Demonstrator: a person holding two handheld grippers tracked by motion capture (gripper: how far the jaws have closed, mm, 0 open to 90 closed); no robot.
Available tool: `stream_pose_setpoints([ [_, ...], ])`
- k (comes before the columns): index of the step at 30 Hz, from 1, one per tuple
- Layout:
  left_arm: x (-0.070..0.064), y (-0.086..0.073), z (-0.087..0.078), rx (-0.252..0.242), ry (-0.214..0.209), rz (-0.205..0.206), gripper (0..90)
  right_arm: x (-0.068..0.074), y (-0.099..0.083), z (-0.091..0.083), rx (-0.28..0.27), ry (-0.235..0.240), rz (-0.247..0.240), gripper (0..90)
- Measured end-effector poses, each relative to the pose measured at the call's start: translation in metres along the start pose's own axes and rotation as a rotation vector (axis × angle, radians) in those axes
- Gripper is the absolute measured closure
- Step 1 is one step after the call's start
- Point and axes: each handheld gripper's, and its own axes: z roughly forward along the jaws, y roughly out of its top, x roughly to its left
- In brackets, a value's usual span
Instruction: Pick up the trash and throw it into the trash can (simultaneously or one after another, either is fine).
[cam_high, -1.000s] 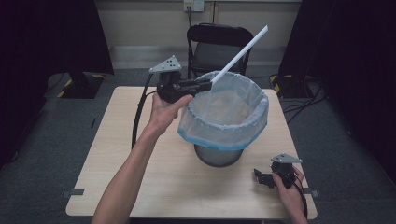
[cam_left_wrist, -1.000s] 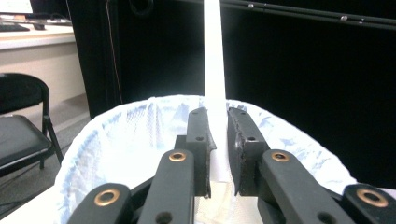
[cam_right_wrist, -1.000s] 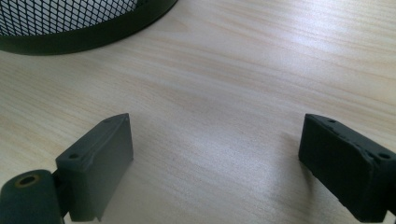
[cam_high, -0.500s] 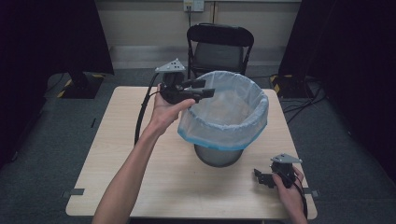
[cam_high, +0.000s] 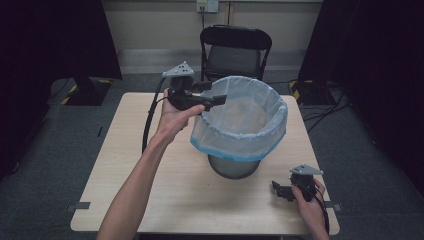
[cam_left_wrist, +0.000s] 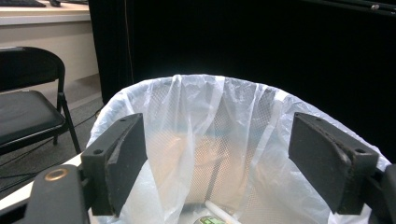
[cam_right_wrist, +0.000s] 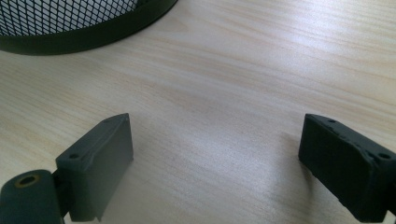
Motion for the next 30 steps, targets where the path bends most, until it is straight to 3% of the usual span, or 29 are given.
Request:
stream_pose_setpoints([
  [16, 0.014, -0.005, -0.023, -0.023, 0.042, -0.033, 15.6, 0.0, 0.0, 0.0, 0.0, 0.0, 0.0, 9.2],
  [30, 0.031, -0.017, -0.052, -0.028, 0.096, -0.049, 15.5, 0.0, 0.0, 0.0, 0.0, 0.0, 0.0, 9.2],
])
